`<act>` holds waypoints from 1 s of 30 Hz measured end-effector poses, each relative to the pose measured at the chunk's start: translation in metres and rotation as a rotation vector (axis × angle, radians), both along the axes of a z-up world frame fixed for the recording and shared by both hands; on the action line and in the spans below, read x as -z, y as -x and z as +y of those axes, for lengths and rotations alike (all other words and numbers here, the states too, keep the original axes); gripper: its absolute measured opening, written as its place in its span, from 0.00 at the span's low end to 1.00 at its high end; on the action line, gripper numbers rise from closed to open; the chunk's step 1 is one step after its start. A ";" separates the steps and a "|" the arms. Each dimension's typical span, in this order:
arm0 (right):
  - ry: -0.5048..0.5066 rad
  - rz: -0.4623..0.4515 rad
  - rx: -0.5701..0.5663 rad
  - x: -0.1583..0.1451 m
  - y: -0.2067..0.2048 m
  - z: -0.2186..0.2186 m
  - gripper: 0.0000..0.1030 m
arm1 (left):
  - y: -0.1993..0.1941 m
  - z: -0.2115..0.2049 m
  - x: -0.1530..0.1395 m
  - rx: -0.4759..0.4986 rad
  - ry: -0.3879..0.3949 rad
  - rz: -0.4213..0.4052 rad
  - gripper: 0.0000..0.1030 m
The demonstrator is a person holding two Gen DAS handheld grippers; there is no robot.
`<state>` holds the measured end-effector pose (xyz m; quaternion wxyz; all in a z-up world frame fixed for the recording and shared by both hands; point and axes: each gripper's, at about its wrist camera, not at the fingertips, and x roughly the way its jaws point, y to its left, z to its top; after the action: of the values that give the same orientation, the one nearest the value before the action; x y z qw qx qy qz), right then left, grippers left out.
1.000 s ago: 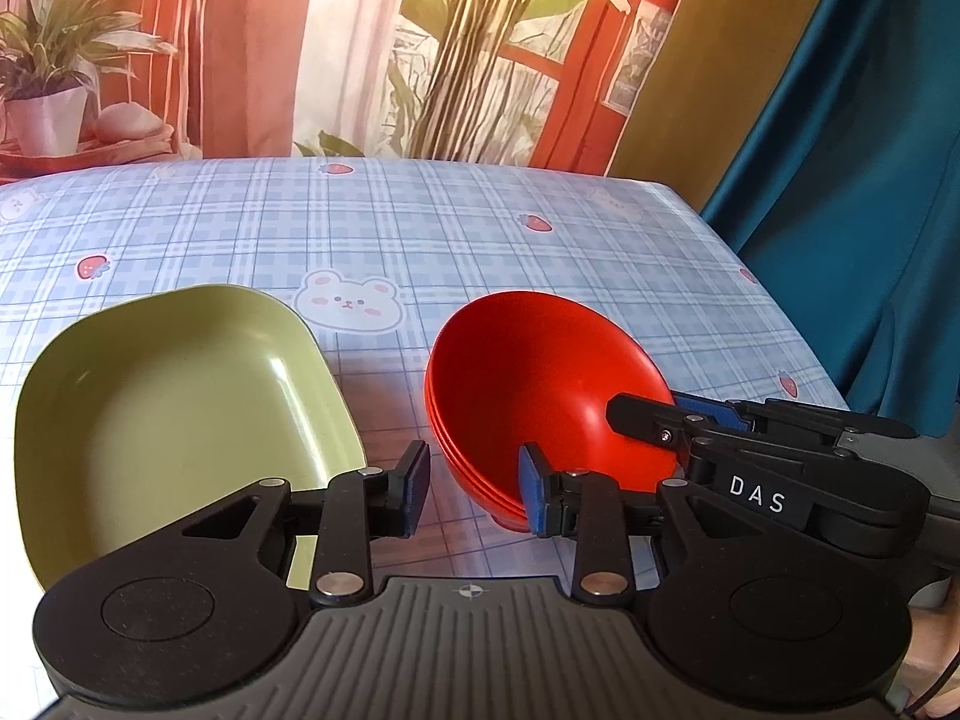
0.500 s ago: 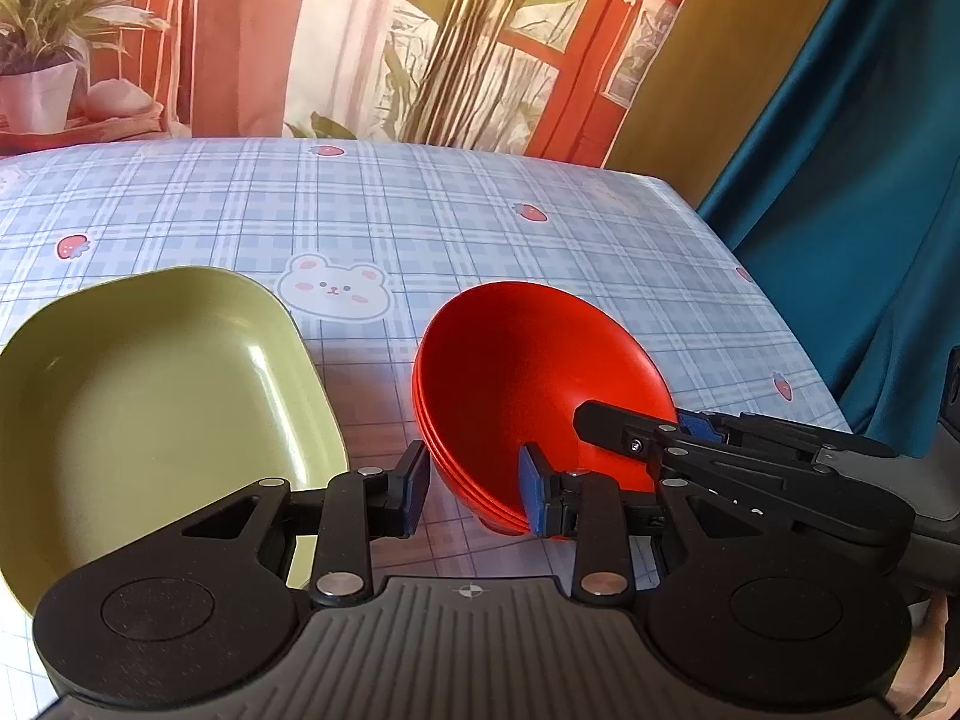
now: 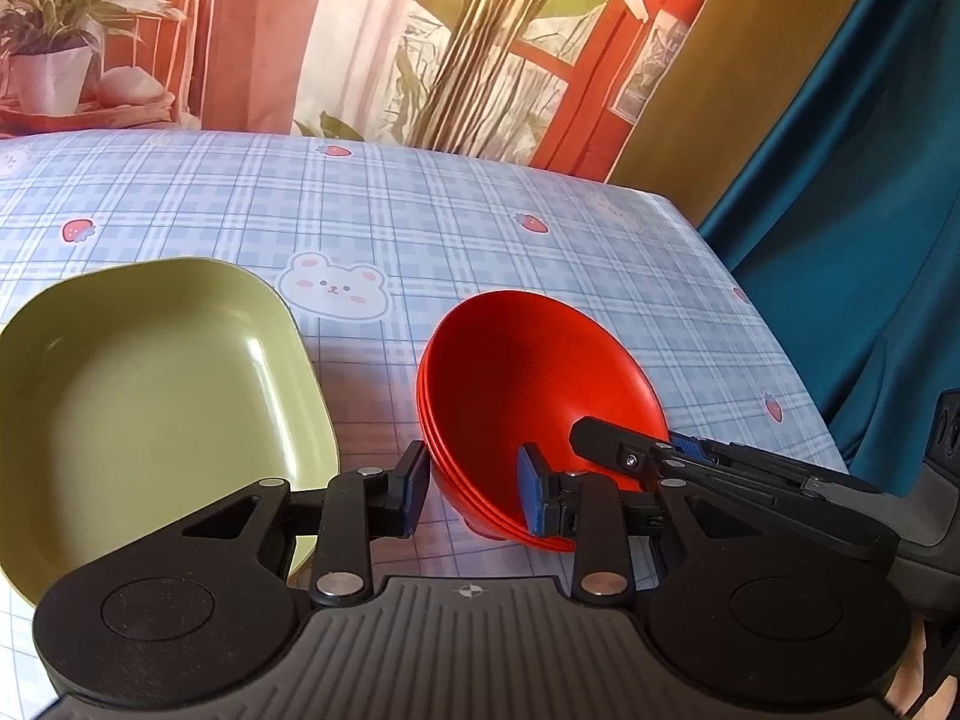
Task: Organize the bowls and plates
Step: 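Grip the rim of the nested red bowls with the left gripper and lift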
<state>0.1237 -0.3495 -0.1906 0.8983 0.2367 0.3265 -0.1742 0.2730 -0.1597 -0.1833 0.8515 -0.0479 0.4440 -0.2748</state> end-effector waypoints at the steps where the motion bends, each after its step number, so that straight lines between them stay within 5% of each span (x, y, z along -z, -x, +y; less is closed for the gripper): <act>1: -0.003 -0.002 0.006 0.000 0.001 0.000 0.18 | 0.000 0.000 0.000 -0.007 0.006 0.005 0.32; 30: 0.016 -0.035 0.060 -0.019 0.016 0.005 0.18 | 0.014 0.001 -0.015 -0.006 0.034 -0.035 0.32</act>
<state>0.1077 -0.3444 -0.1720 0.9002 0.2419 0.3021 -0.1994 0.2588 -0.1588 -0.1680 0.8592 -0.0587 0.4240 -0.2803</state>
